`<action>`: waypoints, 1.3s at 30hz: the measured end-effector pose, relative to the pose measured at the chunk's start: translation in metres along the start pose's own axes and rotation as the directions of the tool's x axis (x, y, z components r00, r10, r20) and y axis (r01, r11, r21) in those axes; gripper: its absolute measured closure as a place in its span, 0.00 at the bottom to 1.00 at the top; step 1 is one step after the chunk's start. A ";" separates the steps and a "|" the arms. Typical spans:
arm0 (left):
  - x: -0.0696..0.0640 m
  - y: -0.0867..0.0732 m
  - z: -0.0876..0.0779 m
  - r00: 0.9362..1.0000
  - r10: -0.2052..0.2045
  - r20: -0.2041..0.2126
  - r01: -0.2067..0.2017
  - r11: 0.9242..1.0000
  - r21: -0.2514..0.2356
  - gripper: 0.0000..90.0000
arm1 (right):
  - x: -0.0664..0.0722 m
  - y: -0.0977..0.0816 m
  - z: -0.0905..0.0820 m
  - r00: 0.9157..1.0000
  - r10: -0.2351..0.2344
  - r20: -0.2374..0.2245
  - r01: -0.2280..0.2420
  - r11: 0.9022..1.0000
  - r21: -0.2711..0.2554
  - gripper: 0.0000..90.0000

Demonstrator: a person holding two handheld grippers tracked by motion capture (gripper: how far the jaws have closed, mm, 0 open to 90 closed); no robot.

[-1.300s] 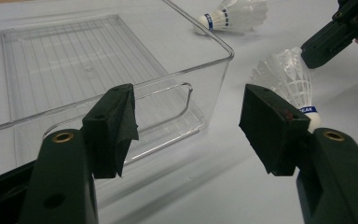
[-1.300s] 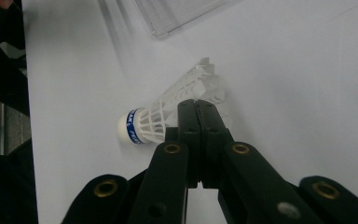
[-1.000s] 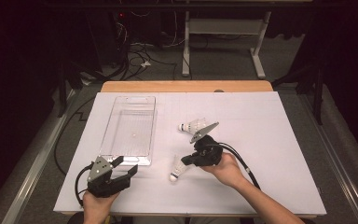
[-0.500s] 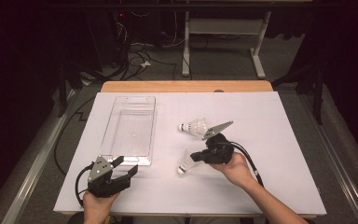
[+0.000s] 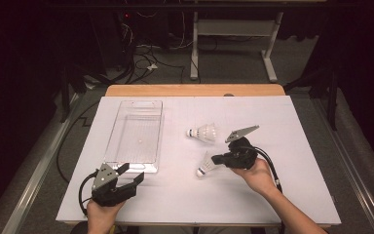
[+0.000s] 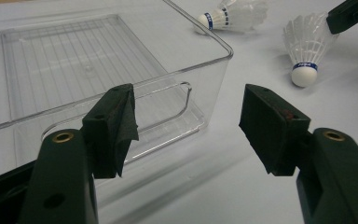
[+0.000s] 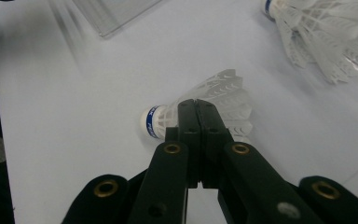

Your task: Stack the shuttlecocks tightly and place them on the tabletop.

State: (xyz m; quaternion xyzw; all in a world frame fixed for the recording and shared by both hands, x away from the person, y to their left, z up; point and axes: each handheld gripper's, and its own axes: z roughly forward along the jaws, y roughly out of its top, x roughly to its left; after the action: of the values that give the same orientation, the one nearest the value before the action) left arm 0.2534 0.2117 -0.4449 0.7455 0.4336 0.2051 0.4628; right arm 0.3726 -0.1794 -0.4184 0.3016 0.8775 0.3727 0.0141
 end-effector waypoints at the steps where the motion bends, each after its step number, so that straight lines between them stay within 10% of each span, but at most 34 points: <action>1: 0.000 0.000 0.000 1.000 0.000 0.000 0.000 1.000 0.000 0.41 | -0.001 -0.001 -0.002 1.000 0.004 0.007 -0.004 1.000 -0.001 1.00; 39: 0.000 0.000 0.001 1.000 -0.001 0.005 0.001 1.000 0.001 0.41 | -0.053 0.011 -0.038 0.978 0.160 0.136 -0.144 0.982 -0.120 1.00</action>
State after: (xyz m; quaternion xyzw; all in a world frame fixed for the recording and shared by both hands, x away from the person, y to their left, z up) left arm 0.2544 0.2114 -0.4449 0.7460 0.4328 0.2031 0.4635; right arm 0.4123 -0.2269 -0.3947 0.3931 0.8267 0.3971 0.0658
